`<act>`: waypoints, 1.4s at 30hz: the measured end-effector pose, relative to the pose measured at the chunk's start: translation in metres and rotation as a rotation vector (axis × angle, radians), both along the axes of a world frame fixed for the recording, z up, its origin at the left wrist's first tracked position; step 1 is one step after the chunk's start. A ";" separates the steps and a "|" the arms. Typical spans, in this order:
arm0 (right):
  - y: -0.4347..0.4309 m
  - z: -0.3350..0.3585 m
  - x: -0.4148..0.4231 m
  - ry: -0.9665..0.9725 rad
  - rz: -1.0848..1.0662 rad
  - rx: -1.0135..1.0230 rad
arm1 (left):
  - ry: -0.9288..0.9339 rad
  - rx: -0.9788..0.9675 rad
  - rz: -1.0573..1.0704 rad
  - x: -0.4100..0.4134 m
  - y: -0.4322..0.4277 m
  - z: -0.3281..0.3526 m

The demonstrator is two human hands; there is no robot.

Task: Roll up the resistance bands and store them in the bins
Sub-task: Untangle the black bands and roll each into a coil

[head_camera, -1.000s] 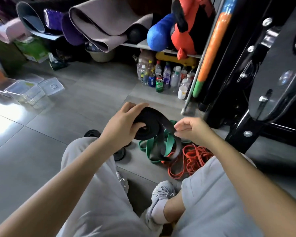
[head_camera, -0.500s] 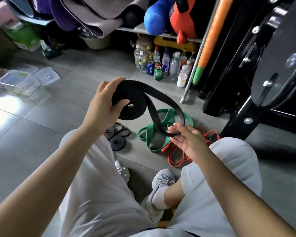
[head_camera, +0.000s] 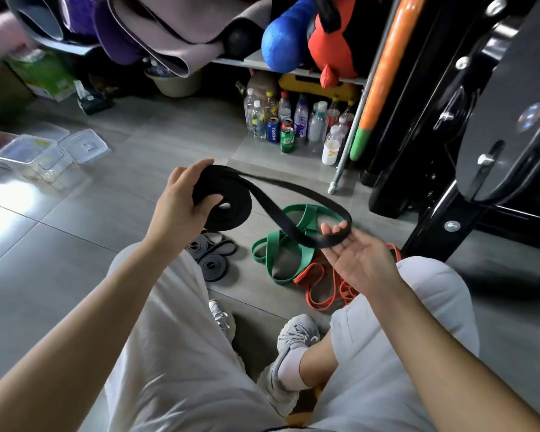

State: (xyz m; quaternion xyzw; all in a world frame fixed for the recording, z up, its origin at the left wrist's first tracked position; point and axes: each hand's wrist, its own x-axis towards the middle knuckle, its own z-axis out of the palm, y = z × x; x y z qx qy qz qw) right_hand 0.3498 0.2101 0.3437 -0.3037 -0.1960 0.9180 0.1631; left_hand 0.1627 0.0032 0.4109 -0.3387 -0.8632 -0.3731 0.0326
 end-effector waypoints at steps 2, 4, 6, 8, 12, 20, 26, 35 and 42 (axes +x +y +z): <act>0.004 0.002 -0.003 -0.069 -0.004 0.013 | 0.022 -0.029 -0.011 0.001 -0.001 0.001; 0.006 0.003 -0.009 -0.179 0.033 0.080 | 0.046 -0.038 -0.040 0.004 -0.001 0.004; 0.005 0.001 -0.015 -0.410 0.148 0.309 | 0.089 -0.049 -0.097 0.010 0.001 0.009; 0.004 0.002 -0.017 -0.613 0.266 0.654 | 0.162 -0.099 -0.172 0.016 0.005 0.012; -0.006 0.025 -0.018 -0.517 0.304 1.099 | 0.287 -0.199 -0.331 0.031 0.015 0.010; -0.023 0.048 -0.023 -0.075 0.419 1.081 | 0.256 -0.134 -0.372 0.045 0.024 0.003; -0.029 0.039 -0.017 -0.007 0.252 1.002 | 0.038 0.029 -0.242 0.056 0.031 0.002; -0.030 0.034 -0.021 0.035 0.123 0.711 | -0.322 0.341 -0.040 0.069 0.050 0.000; -0.006 0.052 -0.018 -0.029 0.279 0.983 | -0.326 -0.104 -0.184 0.047 0.044 0.022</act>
